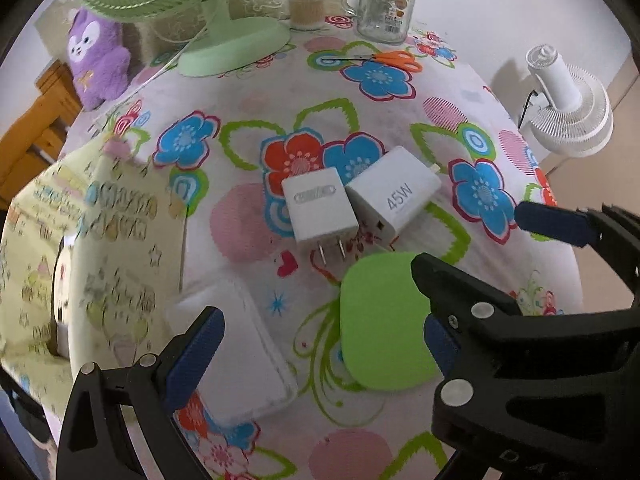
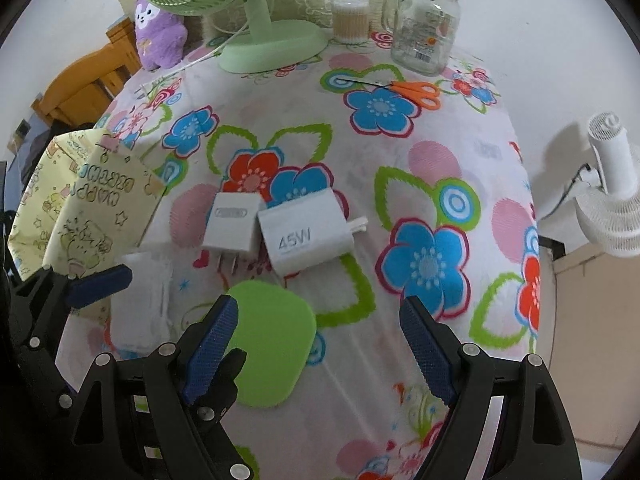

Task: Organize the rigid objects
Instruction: 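Lower both tools over the two white chargers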

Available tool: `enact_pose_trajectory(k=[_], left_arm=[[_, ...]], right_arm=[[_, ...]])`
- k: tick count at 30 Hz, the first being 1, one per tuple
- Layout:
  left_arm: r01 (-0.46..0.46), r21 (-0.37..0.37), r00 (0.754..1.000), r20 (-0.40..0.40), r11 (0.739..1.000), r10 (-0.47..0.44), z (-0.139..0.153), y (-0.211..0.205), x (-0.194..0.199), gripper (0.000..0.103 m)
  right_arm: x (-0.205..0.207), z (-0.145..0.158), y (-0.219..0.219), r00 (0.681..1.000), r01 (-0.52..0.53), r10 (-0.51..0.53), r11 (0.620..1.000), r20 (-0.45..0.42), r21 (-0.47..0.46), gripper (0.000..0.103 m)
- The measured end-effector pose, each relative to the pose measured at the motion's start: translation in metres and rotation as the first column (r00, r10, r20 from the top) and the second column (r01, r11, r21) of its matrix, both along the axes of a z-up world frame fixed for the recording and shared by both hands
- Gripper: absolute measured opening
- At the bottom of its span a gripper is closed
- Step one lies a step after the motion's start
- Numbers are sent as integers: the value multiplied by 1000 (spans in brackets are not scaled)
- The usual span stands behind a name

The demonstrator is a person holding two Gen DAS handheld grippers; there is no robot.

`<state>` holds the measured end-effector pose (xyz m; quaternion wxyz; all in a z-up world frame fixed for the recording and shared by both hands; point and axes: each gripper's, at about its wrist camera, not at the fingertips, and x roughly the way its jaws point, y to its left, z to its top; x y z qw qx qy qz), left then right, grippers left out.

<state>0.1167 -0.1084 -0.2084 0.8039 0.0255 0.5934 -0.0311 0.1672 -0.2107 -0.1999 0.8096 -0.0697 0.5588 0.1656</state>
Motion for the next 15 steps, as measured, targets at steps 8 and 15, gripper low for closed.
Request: enact_pose_trajectory(k=[8,15], left_arm=[[6,17,1000,-19,1000,-6,-10,0,22,101],[7,25,999,-41,1000,-6,-17,2,39,101]], right_arm=[[25,-10,2,999,-39,39,999,-3,-8,85],[46,-22,3,999,-33,34,999,-38,8,85]])
